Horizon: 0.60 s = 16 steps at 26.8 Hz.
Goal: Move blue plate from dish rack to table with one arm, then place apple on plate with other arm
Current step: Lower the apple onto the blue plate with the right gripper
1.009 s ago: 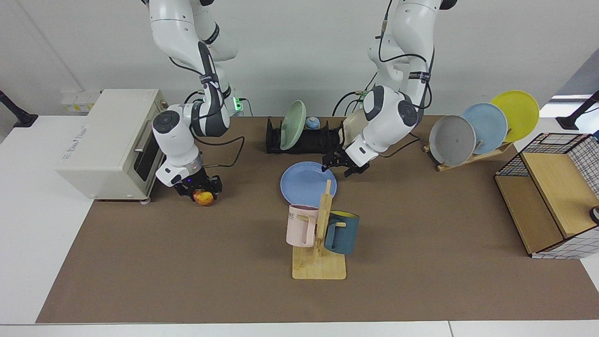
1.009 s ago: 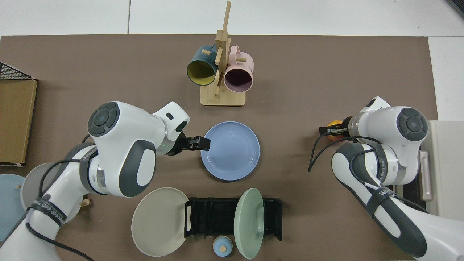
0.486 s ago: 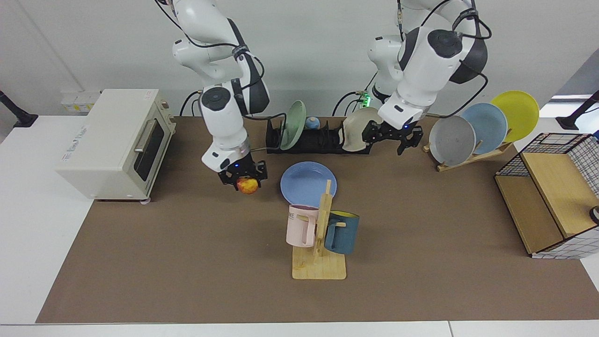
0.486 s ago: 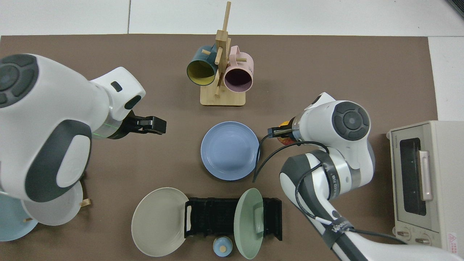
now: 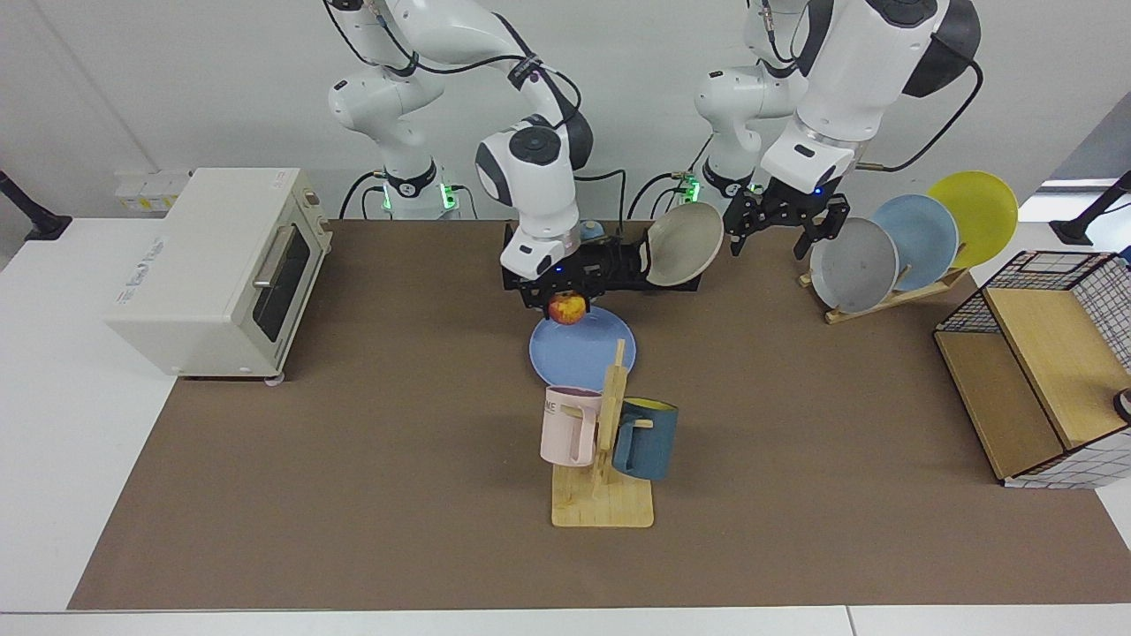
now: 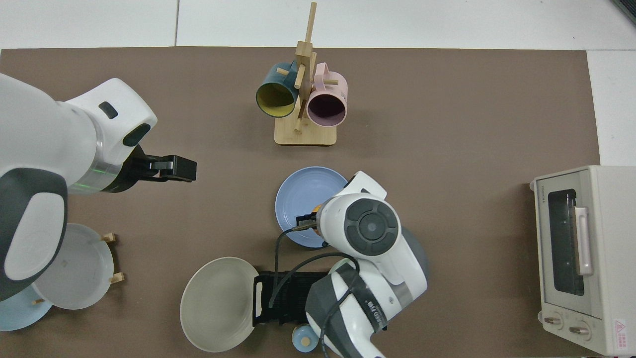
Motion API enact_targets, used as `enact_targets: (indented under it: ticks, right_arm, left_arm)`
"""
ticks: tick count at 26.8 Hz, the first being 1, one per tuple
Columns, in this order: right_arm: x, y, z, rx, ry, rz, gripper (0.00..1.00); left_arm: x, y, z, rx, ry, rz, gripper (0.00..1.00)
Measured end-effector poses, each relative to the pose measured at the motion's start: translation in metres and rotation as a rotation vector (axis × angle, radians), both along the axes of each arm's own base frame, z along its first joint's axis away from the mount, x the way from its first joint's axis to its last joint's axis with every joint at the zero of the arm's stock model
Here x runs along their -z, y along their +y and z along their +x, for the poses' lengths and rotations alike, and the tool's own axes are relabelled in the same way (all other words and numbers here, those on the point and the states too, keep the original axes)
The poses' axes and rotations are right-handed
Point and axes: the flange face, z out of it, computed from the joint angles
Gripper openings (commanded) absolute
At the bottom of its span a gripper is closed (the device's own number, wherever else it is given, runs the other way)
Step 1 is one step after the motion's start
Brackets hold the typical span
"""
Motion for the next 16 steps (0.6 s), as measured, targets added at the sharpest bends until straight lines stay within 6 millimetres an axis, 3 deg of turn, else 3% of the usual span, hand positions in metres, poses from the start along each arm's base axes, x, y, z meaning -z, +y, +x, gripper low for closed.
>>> enact_targets:
  ticks: [2,5,10,16]
  right_arm:
    - [0.014,0.019,-0.012,-0.003,-0.001,0.003,0.00]
    - [0.036,0.031,-0.020,-0.015,0.008,-0.007,0.00]
    - [0.059,0.025,-0.023,-0.010,0.026,-0.030,0.00]
    - [0.067,0.018,-0.022,-0.001,0.005,-0.023,0.00]
  left_arm:
    - [-0.008,-0.002,-0.007,0.005,0.000,0.008,1.00]
    - [-0.014,-0.003,-0.017,0.011,0.011,0.019,1.00]
    - [-0.019,-0.006,-0.027,0.019,0.035,0.032,1.00]
    - [-0.021,-0.008,-0.033,0.024,0.054,0.041,1.00]
